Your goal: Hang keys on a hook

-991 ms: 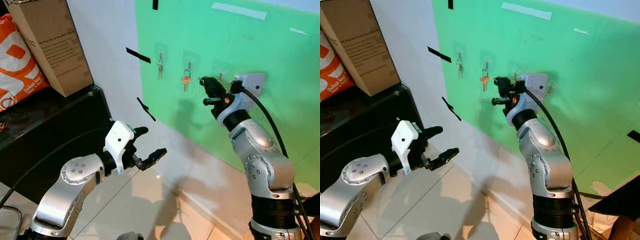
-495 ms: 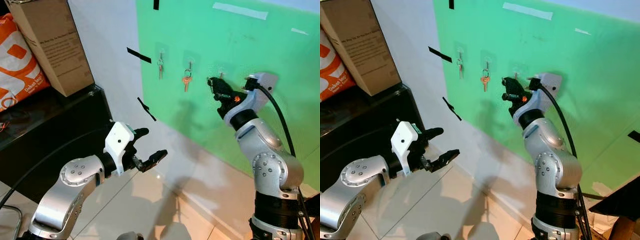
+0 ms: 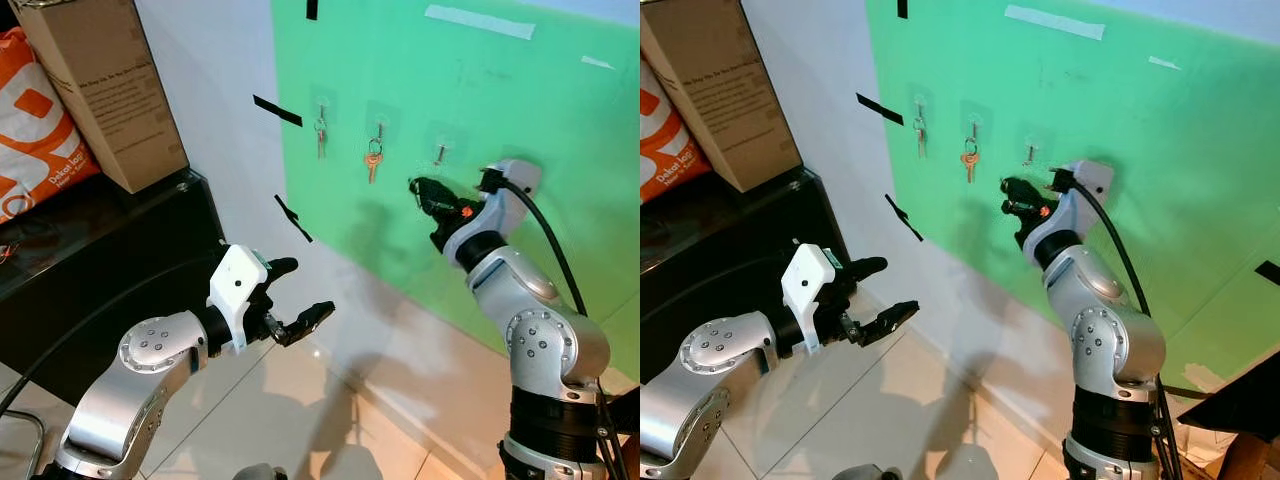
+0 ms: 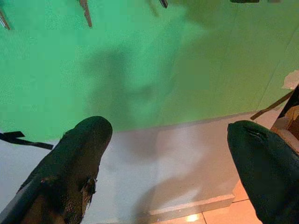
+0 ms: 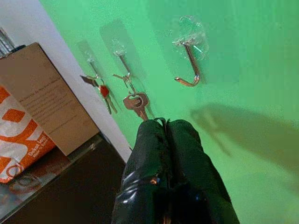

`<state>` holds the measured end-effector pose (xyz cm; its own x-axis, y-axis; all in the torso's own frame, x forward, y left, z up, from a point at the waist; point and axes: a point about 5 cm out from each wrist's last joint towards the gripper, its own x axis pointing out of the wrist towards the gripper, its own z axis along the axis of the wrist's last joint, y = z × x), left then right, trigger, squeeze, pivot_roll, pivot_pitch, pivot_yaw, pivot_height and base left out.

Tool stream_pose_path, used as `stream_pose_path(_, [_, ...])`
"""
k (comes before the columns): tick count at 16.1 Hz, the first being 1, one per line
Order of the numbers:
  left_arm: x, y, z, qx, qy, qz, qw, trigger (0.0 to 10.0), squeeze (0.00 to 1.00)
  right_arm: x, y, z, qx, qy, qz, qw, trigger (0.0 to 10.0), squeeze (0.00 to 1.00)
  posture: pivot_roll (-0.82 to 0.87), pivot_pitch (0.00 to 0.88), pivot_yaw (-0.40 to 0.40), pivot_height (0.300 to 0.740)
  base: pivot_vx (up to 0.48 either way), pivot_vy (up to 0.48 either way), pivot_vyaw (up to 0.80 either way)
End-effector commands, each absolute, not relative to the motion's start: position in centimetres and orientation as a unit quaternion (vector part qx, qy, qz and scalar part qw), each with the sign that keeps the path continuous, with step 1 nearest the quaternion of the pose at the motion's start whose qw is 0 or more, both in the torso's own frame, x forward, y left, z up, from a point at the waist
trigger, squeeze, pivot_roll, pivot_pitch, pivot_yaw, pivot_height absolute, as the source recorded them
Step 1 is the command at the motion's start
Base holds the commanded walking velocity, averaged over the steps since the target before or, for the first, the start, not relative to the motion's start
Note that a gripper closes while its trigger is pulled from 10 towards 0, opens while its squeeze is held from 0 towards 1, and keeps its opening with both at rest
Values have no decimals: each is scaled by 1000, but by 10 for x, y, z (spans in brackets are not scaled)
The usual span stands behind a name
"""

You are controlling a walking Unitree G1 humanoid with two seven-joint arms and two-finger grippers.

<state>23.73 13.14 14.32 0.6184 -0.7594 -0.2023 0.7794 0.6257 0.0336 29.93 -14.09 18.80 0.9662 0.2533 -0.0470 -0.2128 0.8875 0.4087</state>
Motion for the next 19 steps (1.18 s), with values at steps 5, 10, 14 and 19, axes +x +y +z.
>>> stream_pose_path(5, [237,130,147,63,81,-432,896,10000,0,296,-135,199,212,26,147,966,10000,0,17,0,47,740,0,0,0])
stream_pose_path(10, [239,130,147,63,81,-431,896,10000,0,297,-133,218,240,-21,161,957,10000,0,21,0,46,740,0,0,0])
stream_pose_path(14, [240,131,147,64,81,-430,897,10000,0,302,-133,223,254,-27,153,955,10000,0,22,0,46,740,0,0,0])
stream_pose_path(19, [239,130,147,63,81,-430,897,10000,0,309,-139,217,267,-9,114,957,10000,0,24,0,44,740,0,0,0])
